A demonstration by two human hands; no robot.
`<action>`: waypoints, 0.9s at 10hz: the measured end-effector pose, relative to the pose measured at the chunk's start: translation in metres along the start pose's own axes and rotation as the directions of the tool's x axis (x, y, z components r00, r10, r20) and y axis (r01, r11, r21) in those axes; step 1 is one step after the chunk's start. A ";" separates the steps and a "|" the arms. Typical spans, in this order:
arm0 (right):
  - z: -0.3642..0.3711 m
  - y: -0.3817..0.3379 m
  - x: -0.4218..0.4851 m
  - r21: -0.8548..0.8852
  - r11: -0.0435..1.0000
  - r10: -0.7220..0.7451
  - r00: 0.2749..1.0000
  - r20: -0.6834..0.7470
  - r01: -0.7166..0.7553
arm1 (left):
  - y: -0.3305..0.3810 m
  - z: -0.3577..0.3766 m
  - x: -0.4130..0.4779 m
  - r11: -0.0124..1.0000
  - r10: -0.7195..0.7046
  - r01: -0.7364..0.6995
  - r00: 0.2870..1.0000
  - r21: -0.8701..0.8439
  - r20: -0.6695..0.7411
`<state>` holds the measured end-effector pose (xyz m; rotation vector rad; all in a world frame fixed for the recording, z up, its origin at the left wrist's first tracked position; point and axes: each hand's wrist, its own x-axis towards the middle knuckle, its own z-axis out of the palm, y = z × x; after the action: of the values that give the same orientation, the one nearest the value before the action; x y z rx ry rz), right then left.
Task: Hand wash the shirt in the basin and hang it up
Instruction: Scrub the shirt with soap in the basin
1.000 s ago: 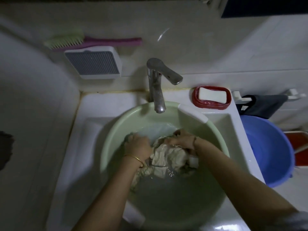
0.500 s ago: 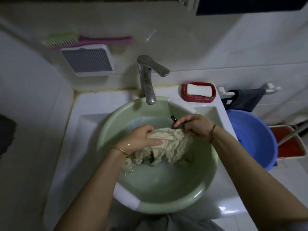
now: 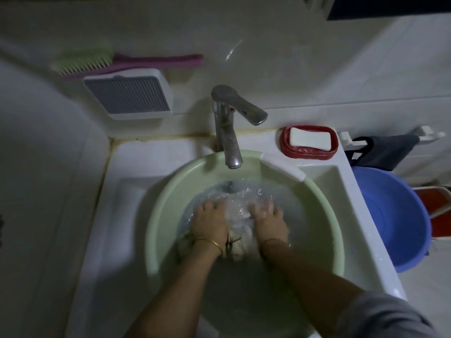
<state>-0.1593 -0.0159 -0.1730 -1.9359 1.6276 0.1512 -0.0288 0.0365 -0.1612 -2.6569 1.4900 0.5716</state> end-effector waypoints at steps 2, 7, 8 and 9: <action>-0.039 -0.053 -0.017 0.141 0.960 -0.212 0.959 -0.187 0.240 | 0.053 -0.036 -0.021 -0.360 0.074 0.562 0.813 -0.745 0.578; -0.001 -0.006 0.013 -0.427 0.800 -0.358 0.907 0.223 0.421 | 0.006 0.009 -0.001 0.993 0.108 -0.111 0.992 0.040 0.070; -0.012 -0.002 0.013 -0.542 0.788 -0.297 0.951 0.084 0.294 | 0.003 0.012 0.001 0.995 -0.007 0.019 0.993 -0.097 0.120; 0.000 -0.011 -0.001 -0.233 0.971 -0.065 0.997 -0.038 0.055 | 0.003 0.015 0.004 0.929 0.016 -0.013 1.000 -0.371 0.004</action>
<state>-0.1499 -0.0141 -0.1681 -2.1756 1.6393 0.2868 -0.0340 0.0345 -0.1761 -2.9100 1.5338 0.9501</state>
